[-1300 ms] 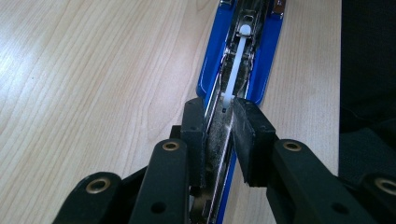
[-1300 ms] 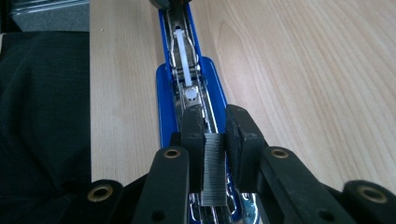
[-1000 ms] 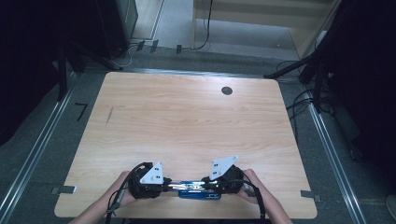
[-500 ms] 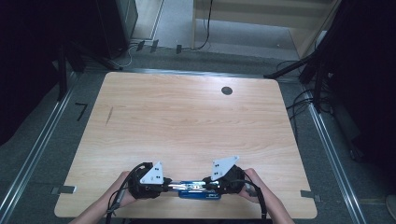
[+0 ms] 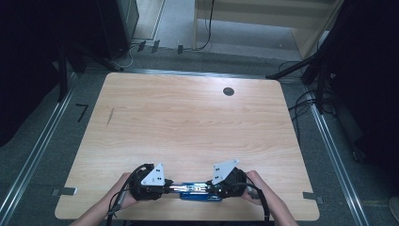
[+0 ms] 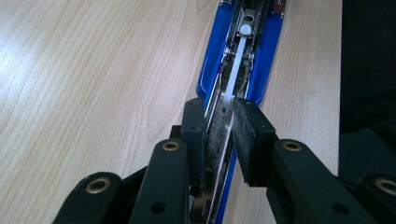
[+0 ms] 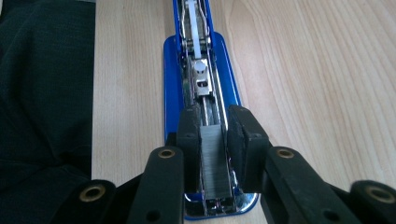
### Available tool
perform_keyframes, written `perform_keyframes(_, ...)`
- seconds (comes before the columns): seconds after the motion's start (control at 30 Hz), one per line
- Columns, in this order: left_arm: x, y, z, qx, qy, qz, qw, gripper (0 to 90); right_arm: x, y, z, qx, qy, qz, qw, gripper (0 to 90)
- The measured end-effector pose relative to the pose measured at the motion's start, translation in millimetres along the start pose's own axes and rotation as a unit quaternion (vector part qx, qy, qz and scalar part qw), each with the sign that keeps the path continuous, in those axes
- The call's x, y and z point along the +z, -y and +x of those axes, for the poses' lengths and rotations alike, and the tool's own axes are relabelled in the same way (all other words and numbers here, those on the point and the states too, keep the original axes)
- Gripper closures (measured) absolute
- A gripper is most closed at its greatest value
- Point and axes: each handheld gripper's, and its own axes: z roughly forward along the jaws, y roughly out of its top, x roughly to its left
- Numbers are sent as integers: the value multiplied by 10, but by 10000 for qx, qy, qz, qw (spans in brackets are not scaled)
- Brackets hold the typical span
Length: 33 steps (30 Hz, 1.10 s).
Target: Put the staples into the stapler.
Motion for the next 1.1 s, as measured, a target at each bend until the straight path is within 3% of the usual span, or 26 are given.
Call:
perform_keyframes(0.23, -2, -2, -1, 5, 0, 15, 10000, 753, -58, 18, -34, 238, -49, -186, 9995, 695)
perform_keyframes(0.63, -1, -1, 0, 16, -1, 9, 10000, 754, 25, -79, -46, 724, 388, 12, 9966, 586)
perform_keyframes(0.97, -1, 0, 0, 10, -2, 9, 10000, 754, 79, -123, -44, 897, 531, 120, 9945, 567)
perform_keyframes(1.1, -1, -1, 0, 14, -3, 11, 10000, 753, 94, -110, -45, 839, 589, 246, 9944, 577)
